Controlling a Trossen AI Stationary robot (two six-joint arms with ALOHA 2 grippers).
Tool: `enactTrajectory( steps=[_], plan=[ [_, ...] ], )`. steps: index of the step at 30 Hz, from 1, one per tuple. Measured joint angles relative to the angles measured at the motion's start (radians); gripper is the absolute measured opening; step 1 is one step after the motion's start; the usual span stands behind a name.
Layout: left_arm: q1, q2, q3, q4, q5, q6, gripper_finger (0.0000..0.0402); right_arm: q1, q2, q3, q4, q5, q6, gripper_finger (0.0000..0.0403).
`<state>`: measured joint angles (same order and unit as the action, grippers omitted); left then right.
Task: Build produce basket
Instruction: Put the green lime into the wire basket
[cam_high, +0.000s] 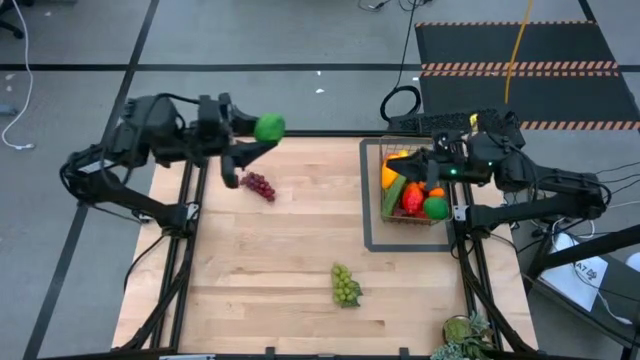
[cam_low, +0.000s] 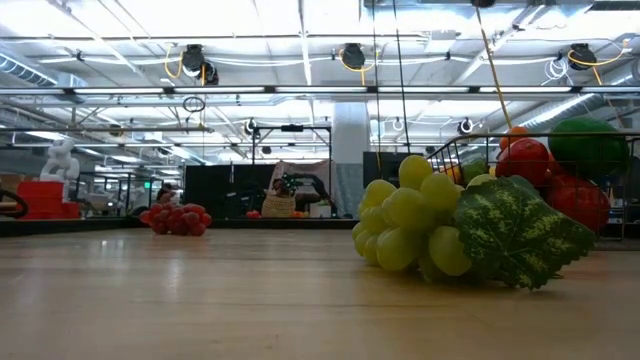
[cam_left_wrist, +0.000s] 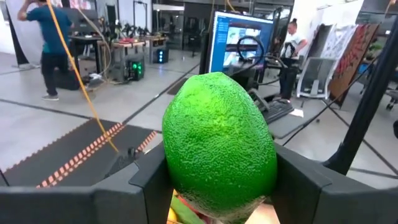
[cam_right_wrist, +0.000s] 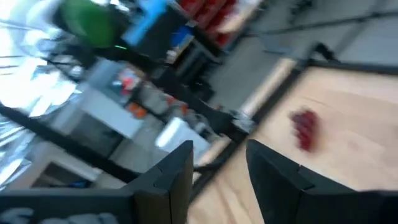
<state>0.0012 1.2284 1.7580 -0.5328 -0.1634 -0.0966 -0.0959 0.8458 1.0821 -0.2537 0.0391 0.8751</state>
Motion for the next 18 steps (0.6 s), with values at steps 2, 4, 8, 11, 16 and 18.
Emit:
enactTrajectory(
  steps=[2, 4, 8, 11, 16, 18],
  plan=[
    [-0.002, -0.012, 0.000, 0.000, -0.002, 0.012, 0.0218, 0.001, 0.013, 0.000, 0.068, -0.021, -0.023, 0.0141],
    [-0.002, -0.027, 0.000, 0.004, -0.002, 0.017, 0.0221, 0.001, 0.026, 0.000, 0.132, -0.042, -0.050, 0.0141],
    [-0.002, -0.037, 0.000, 0.010, -0.003, 0.022, 0.0224, 0.001, 0.043, 0.000, 0.233, -0.045, -0.099, 0.0137],
    [-0.002, -0.038, 0.000, 0.011, -0.003, 0.024, 0.0224, 0.001, 0.047, 0.000, 0.245, -0.044, -0.104, 0.0126],
    [-0.002, -0.037, 0.000, 0.012, -0.004, 0.149, 0.0225, 0.001, 0.050, 0.000, 0.241, -0.044, -0.103, 0.0106],
    [-0.002, -0.038, 0.000, 0.012, -0.004, 0.229, 0.0225, 0.001, 0.050, 0.000, 0.241, -0.045, -0.101, 0.0098]
  ],
)
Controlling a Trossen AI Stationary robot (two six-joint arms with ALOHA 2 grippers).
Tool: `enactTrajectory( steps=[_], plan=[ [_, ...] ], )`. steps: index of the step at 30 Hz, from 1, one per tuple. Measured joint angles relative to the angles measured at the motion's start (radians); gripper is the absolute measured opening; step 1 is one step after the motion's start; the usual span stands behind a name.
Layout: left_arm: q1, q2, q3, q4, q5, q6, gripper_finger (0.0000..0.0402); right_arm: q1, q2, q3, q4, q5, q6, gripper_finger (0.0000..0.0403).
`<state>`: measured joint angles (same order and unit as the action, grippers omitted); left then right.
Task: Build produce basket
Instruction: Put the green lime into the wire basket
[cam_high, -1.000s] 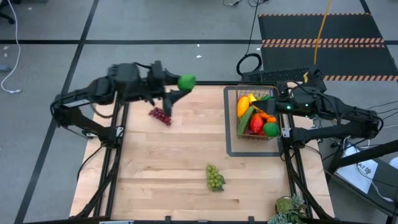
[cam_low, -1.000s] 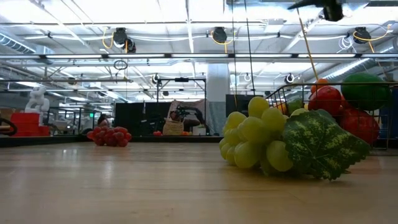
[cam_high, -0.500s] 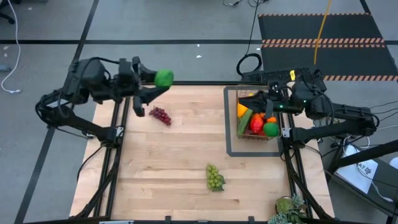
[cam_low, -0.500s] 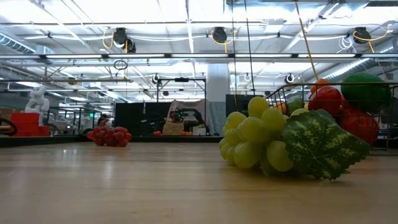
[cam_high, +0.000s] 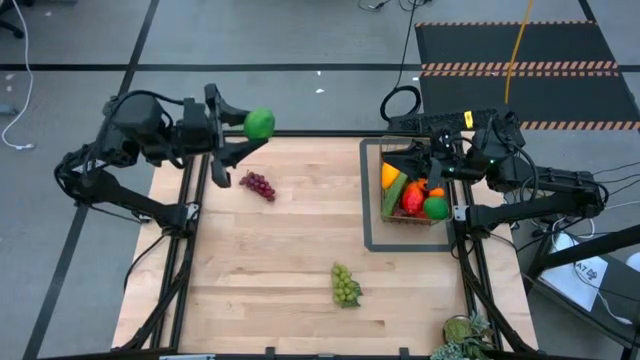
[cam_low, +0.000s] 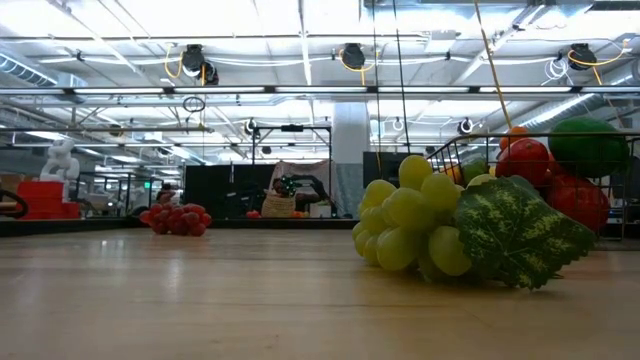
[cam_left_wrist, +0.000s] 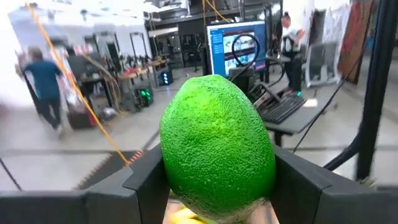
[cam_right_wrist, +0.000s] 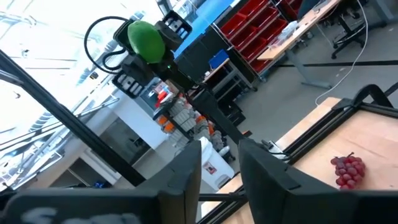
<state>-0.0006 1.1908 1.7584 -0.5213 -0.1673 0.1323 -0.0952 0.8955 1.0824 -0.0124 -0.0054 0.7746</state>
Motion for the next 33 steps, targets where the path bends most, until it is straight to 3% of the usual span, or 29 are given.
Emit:
enactTrajectory(
  steps=[15, 25, 33],
  plan=[
    [0.000, 0.000, 0.000, 0.001, 0.000, 0.700, 0.0225, 0.000, 0.004, 0.000, 0.000, 0.001, 0.022, 0.0065],
    [0.000, 0.000, 0.000, 0.001, 0.000, 0.728, 0.0225, 0.000, 0.039, 0.000, 0.000, 0.003, 0.022, 0.0063],
    [0.000, 0.000, 0.000, 0.001, 0.001, 0.646, 0.0225, 0.000, 0.067, 0.000, 0.001, 0.003, 0.024, 0.0063]
  ],
)
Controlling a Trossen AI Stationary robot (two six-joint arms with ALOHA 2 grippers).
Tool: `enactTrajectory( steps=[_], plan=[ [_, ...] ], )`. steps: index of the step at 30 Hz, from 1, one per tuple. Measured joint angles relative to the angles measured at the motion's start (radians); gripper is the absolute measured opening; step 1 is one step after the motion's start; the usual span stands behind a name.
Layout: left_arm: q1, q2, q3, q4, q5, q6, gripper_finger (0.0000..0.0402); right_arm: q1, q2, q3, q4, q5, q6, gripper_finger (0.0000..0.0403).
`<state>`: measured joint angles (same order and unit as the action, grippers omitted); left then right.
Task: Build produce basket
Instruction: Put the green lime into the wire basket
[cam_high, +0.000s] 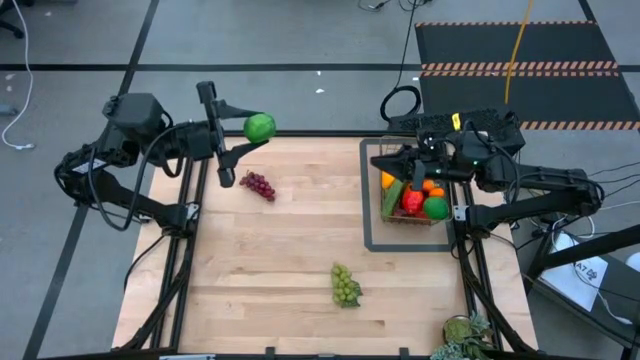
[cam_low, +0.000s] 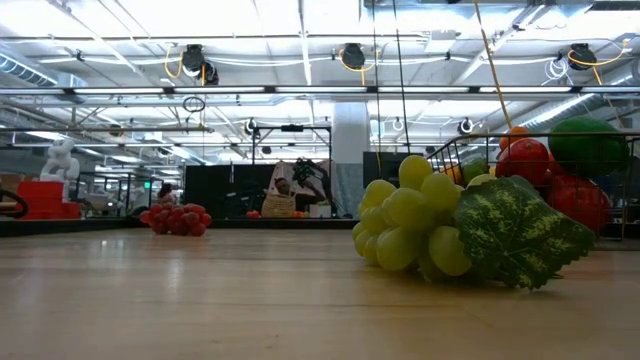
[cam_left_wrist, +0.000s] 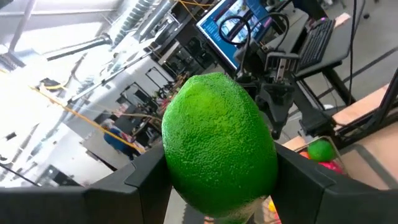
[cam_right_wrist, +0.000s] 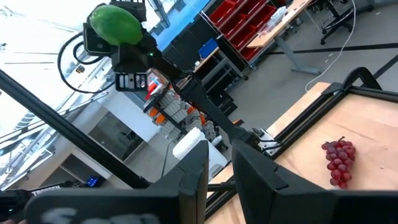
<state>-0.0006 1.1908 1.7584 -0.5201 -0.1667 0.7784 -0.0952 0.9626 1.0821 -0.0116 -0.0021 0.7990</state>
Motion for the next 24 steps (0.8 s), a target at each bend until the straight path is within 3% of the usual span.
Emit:
enactTrajectory(
  steps=[11, 24],
  plan=[
    [0.000, 0.000, 0.000, 0.000, 0.000, -0.327, 0.0225, 0.000, 0.002, 0.000, 0.000, 0.000, 0.000, 0.0063],
    [0.000, 0.000, 0.000, 0.000, 0.003, -1.021, 0.0225, 0.000, 0.002, 0.000, 0.000, -0.002, 0.000, 0.0063]
  ],
)
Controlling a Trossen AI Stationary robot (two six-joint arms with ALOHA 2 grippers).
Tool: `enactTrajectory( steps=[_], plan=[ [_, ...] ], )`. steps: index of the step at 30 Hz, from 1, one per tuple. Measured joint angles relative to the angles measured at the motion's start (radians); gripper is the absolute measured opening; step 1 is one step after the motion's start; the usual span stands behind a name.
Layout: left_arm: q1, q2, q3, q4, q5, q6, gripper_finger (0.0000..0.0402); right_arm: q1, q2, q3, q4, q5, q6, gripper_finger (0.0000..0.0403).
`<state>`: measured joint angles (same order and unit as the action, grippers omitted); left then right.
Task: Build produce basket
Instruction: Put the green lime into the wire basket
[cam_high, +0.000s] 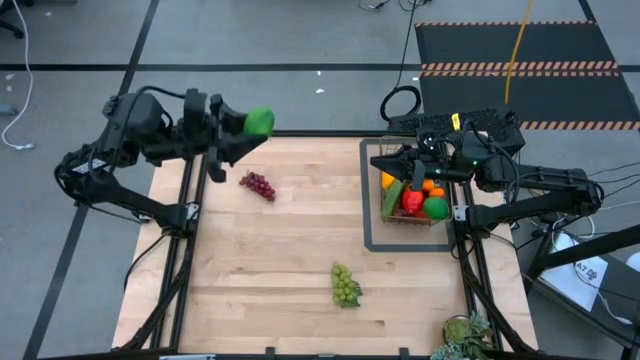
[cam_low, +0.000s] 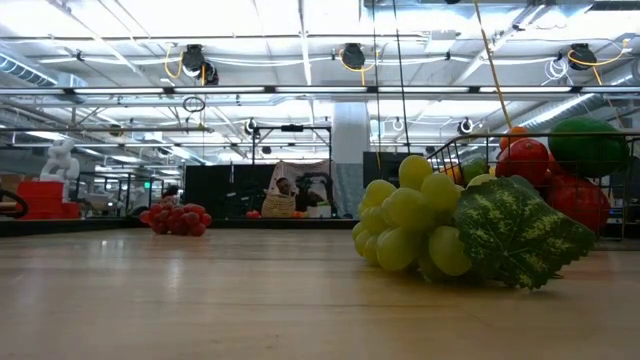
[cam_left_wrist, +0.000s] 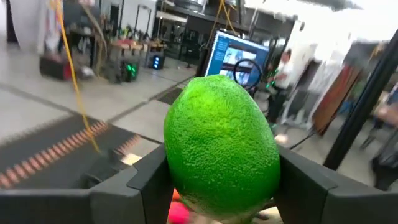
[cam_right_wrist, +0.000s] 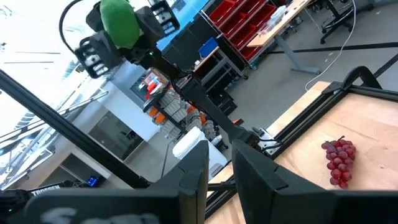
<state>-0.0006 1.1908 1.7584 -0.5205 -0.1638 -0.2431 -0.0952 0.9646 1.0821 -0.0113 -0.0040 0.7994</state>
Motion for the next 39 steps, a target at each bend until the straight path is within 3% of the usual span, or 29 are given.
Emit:
enactTrajectory(
  steps=[11, 18, 25, 31, 39],
  plan=[
    [0.000, 0.000, 0.000, 0.000, 0.002, -0.460, 0.0225, 0.000, 0.000, 0.000, 0.000, 0.002, 0.000, 0.0063],
    [0.000, 0.000, 0.000, 0.000, 0.002, -0.625, 0.0225, 0.000, 0.000, 0.000, 0.000, 0.002, 0.000, 0.0063],
    [0.000, 0.000, 0.000, 0.000, 0.002, -0.685, 0.0225, 0.000, 0.000, 0.000, 0.000, 0.002, 0.000, 0.0063],
    [0.000, 0.000, 0.000, 0.000, 0.002, -0.596, 0.0225, 0.000, 0.000, 0.000, 0.000, 0.008, 0.015, 0.0063],
    [0.000, 0.015, 0.000, 0.003, 0.001, -0.116, 0.0225, 0.004, 0.011, 0.000, 0.029, 0.085, 0.250, 0.0064]
  ],
)
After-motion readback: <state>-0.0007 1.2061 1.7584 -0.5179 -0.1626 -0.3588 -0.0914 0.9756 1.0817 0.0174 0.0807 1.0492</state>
